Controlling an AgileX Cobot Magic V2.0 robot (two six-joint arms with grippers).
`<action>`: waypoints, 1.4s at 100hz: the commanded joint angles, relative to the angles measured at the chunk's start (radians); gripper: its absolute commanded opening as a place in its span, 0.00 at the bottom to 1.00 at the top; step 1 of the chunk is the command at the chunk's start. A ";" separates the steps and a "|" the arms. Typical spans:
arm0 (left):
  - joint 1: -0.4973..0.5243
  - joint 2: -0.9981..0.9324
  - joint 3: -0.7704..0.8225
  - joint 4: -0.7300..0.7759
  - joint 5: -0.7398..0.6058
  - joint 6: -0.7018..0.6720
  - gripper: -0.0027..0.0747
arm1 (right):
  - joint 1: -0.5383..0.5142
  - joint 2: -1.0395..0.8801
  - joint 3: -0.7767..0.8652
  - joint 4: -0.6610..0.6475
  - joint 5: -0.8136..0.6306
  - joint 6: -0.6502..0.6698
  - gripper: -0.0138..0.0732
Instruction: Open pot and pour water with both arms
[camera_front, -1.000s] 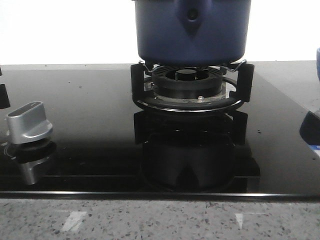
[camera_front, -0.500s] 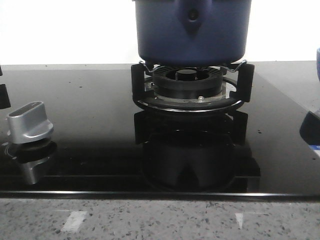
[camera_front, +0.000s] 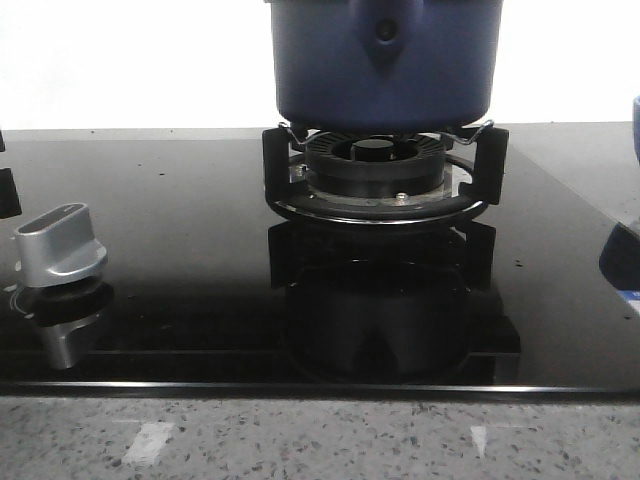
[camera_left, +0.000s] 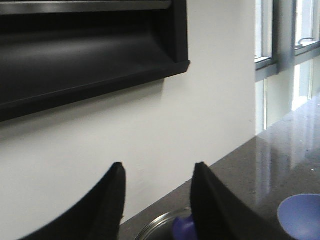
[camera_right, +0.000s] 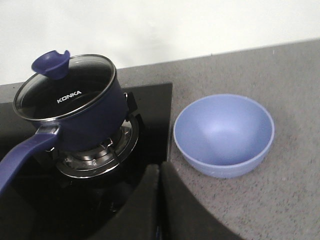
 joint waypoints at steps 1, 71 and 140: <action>-0.004 -0.170 0.102 -0.016 -0.075 -0.016 0.15 | 0.011 -0.046 0.027 -0.018 -0.110 -0.057 0.08; -0.004 -1.080 0.758 -0.151 -0.451 -0.008 0.01 | 0.015 -0.267 0.398 0.058 -0.438 -0.057 0.08; -0.004 -1.070 0.792 -0.149 -0.451 -0.008 0.01 | 0.015 -0.267 0.398 0.058 -0.282 -0.057 0.08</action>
